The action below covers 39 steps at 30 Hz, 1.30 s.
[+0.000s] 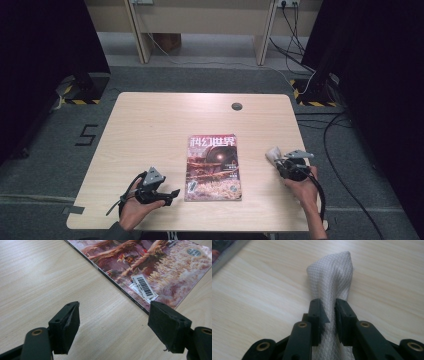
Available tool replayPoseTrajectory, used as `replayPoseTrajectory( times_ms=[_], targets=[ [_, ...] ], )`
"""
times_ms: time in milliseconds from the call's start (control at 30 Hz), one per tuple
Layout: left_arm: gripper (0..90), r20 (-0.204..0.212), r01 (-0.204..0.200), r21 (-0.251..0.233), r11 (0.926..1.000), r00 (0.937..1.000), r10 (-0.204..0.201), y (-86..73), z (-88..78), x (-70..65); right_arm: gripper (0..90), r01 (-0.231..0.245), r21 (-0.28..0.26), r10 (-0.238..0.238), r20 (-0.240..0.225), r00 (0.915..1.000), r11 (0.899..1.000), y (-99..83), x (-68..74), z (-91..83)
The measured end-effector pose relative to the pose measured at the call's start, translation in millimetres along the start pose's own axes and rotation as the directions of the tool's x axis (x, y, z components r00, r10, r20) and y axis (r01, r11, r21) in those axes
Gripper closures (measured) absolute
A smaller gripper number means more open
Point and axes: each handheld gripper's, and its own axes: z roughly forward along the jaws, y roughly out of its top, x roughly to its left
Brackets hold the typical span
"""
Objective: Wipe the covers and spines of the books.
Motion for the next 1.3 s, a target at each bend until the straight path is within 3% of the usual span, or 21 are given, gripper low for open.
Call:
replayPoseTrajectory(
  times_ms=[200, 367, 533, 667, 833, 967, 1200, 1300],
  targets=[
    [24.9, 0.003, -0.002, 0.002, 1.0, 1.0, 0.002, -0.2, 0.1, -0.2, 75.4, 0.042, 0.009, -0.042, -0.005, 0.9991, 0.999, 15.5, 18.2, 14.3],
    [24.9, 0.005, -0.004, 0.004, 1.0, 1.0, 0.004, -0.1, 0.0, -0.3, 74.9, 0.039, 0.006, -0.039, -0.014, 0.9991, 0.999, 21.2, 22.2, 20.1],
    [25.0, 0.006, -0.001, 0.004, 1.0, 1.0, 0.001, -0.4, 0.6, -0.3, 67.7, 0.032, 0.004, -0.032, -0.02, 0.9993, 0.999, 21.4, 23.6, 20.4],
    [24.9, 0.007, -0.004, 0.005, 1.0, 1.0, 0.004, -0.1, 0.5, -0.6, 53.9, 0.0, -0.015, -0.001, -0.027, 0.9996, 1.0, 20.5, 22.0, 13.9],
    [24.9, 0.009, 0.0, 0.001, 1.0, 1.0, 0.0, -0.1, 0.7, 0.1, 44.2, -0.023, -0.046, 0.021, -0.039, 0.999, 0.999, 17.7, 23.1, 3.3],
    [24.9, 0.01, -0.006, 0.004, 1.0, 0.9999, 0.006, 0.4, 0.4, -0.7, 39.1, -0.047, -0.063, 0.043, -0.06, 0.9973, 0.997, 14.1, 26.0, -3.2],
    [24.7, 0.013, -0.01, 0.003, 0.9999, 0.9999, 0.01, -0.6, 0.0, -2.7, 35.0, -0.043, -0.081, 0.037, -0.079, 0.9962, 0.996, 12.1, 33.9, -12.9],
    [24.6, 0.011, -0.006, 0.0, 1.0, 0.9999, 0.006, -0.9, -1.1, -1.7, 31.3, -0.047, -0.083, 0.038, -0.108, 0.9934, 0.995, 10.2, 39.2, -18.4]
  ],
)
